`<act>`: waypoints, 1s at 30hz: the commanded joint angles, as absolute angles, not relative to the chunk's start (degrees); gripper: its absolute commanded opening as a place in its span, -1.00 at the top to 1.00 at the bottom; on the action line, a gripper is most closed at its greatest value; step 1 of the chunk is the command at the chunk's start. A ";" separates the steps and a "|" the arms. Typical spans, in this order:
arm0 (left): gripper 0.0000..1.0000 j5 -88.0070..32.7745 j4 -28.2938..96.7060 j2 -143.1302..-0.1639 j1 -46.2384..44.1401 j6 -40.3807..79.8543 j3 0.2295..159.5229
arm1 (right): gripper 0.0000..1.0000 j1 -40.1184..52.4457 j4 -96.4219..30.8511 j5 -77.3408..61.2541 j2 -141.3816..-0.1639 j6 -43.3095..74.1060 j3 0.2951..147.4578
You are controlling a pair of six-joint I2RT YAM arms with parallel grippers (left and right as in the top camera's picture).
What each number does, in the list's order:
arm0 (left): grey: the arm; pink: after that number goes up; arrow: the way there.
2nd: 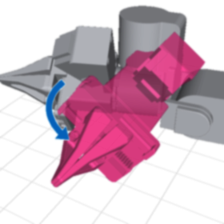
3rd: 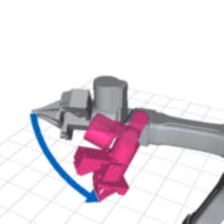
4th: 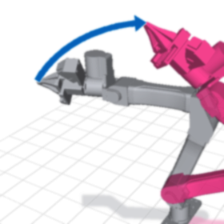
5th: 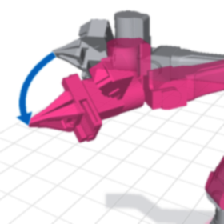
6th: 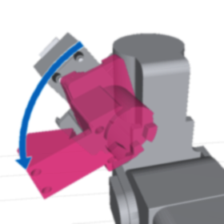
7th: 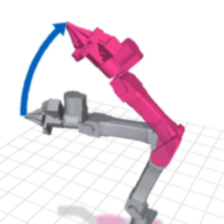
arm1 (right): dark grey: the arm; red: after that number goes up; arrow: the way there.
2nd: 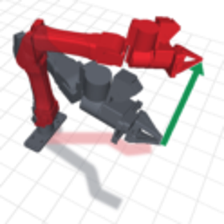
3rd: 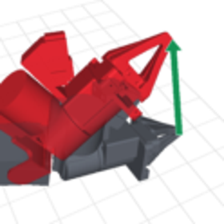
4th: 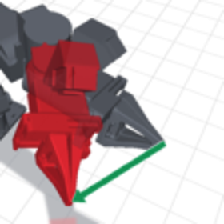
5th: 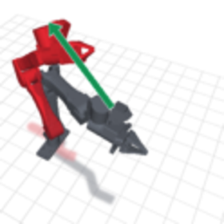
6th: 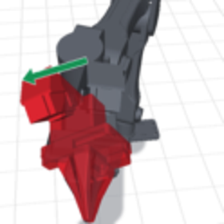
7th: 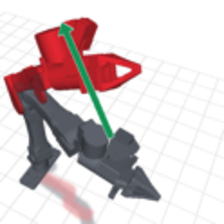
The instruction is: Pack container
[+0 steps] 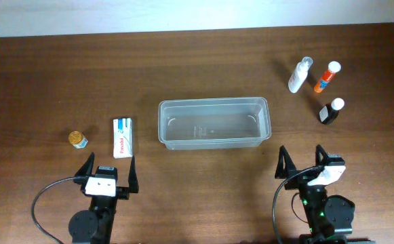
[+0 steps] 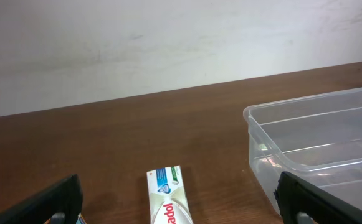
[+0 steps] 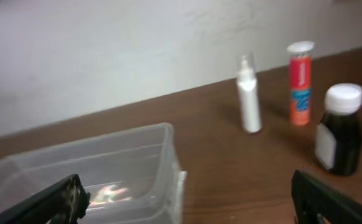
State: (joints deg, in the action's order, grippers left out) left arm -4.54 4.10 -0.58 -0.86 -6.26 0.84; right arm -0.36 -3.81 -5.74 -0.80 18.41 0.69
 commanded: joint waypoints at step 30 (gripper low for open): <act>-0.99 -5.17 4.14 -0.34 -0.58 -6.76 0.51 | -0.97 -0.01 -73.84 4.80 -70.74 3.20 99.04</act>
State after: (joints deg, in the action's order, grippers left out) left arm -4.54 4.12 -0.58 -0.86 -6.26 0.82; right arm -0.36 -66.48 3.73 -60.05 4.51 85.27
